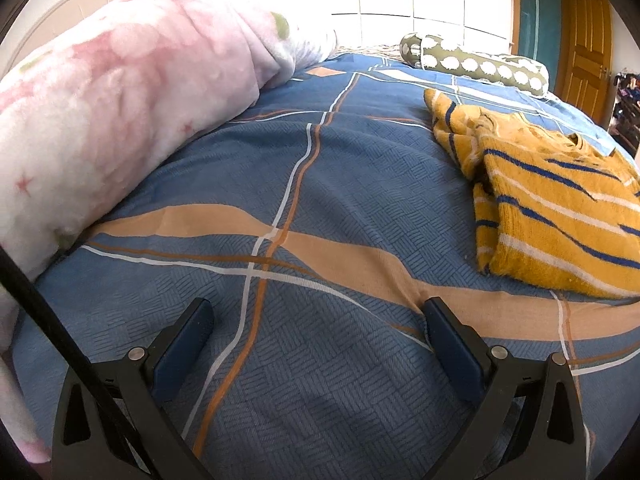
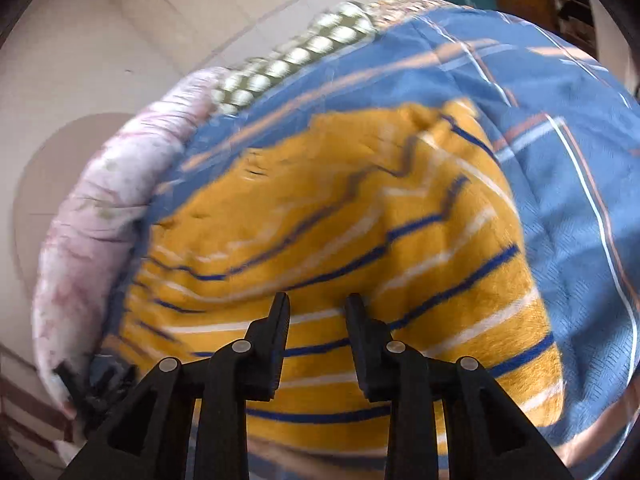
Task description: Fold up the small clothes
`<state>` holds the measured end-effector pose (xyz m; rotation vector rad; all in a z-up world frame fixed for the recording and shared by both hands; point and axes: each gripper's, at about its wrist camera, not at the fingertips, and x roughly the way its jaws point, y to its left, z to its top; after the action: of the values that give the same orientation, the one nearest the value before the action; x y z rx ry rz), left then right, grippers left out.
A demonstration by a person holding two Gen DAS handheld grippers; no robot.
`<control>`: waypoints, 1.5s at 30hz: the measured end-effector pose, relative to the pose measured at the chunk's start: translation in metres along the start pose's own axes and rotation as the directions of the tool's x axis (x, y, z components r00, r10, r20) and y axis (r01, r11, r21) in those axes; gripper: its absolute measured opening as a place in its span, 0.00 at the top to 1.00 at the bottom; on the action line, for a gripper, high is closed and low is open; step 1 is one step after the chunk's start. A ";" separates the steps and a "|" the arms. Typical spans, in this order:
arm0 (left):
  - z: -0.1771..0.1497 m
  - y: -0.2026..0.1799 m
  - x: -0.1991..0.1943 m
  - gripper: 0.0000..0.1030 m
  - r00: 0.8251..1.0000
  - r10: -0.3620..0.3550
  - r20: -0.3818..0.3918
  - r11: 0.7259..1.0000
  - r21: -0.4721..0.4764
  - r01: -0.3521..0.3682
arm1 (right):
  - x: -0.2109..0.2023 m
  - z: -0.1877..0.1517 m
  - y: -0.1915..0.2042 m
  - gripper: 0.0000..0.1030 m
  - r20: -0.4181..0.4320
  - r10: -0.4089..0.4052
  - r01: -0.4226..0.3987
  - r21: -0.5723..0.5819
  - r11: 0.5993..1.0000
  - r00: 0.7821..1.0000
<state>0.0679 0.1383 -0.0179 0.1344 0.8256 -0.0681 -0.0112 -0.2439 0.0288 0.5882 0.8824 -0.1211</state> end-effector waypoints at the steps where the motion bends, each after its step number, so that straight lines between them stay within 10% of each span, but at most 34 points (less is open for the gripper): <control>1: 0.001 0.000 -0.001 0.00 1.000 0.002 -0.006 1.000 0.002 -0.002 | -0.005 0.000 -0.006 0.78 0.015 0.001 -0.001 0.014 1.000 1.000; 8: 0.006 -0.007 -0.036 0.15 0.997 0.030 -0.073 0.999 -0.039 -0.033 | -0.078 -0.011 -0.046 0.59 0.137 -0.011 -0.003 0.095 0.996 0.990; 13: 0.002 -0.053 -0.107 0.15 0.994 -0.112 -0.016 0.994 0.005 0.112 | -0.105 -0.040 -0.074 0.50 0.157 0.083 -0.110 0.175 0.978 0.984; 24: -0.030 -0.121 -0.153 0.14 0.970 -0.229 -0.081 0.966 0.107 0.236 | -0.074 -0.083 -0.088 0.48 0.090 0.218 -0.235 0.298 0.925 0.972; 37: -0.035 -0.110 -0.156 0.14 0.960 -0.260 -0.100 0.963 0.042 0.265 | -0.044 -0.041 -0.081 0.42 0.115 0.192 -0.220 0.330 0.918 0.975; 42: -0.035 -0.109 -0.158 0.14 0.955 -0.281 -0.093 0.958 0.032 0.285 | -0.036 -0.037 -0.078 0.44 0.117 0.168 -0.198 0.328 0.924 0.979; 45: -0.034 -0.105 -0.160 0.14 0.953 -0.290 -0.082 0.956 0.023 0.293 | -0.033 -0.038 -0.085 0.73 0.092 0.133 -0.157 0.341 0.927 0.987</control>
<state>-0.0769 0.0406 0.0673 0.0467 0.9180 -0.3578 -0.0870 -0.2995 -0.0014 0.9734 0.7532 -0.1636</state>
